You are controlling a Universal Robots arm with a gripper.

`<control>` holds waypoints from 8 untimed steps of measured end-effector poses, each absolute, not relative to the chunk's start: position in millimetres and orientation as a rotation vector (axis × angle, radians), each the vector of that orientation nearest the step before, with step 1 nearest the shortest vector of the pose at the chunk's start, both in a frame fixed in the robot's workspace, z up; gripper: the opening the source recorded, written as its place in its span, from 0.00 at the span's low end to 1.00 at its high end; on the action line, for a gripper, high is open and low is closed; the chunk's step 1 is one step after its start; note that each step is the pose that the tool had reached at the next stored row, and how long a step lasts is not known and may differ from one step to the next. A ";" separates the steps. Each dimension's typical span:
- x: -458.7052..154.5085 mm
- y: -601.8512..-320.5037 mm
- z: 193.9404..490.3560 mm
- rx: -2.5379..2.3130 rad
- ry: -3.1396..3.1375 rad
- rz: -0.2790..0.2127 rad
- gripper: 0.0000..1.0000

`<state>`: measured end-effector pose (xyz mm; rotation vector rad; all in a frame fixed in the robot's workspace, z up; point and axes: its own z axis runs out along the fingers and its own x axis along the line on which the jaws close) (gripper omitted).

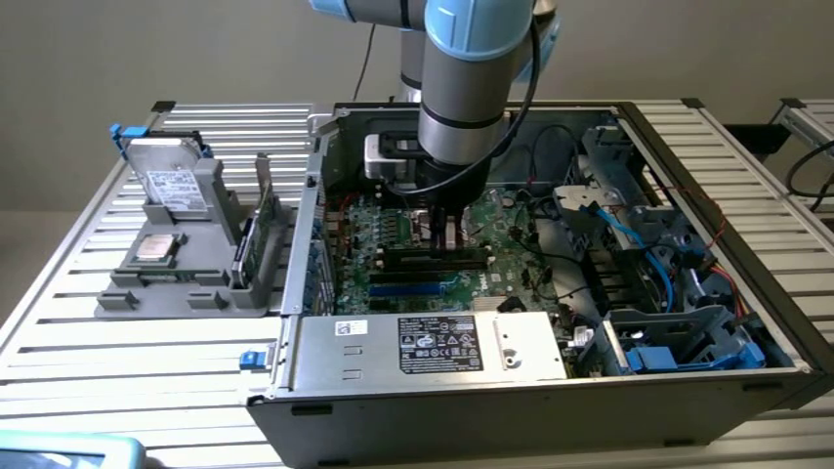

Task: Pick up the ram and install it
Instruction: 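Insert the ram into the slot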

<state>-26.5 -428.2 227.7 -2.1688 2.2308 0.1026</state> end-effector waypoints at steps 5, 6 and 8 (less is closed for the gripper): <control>-26.5 -428.2 227.5 -2.169 2.231 0.103 0.13; -26.5 -428.2 227.5 -2.169 2.231 0.103 0.13; -26.4 -428.2 227.4 -2.169 2.231 0.103 0.13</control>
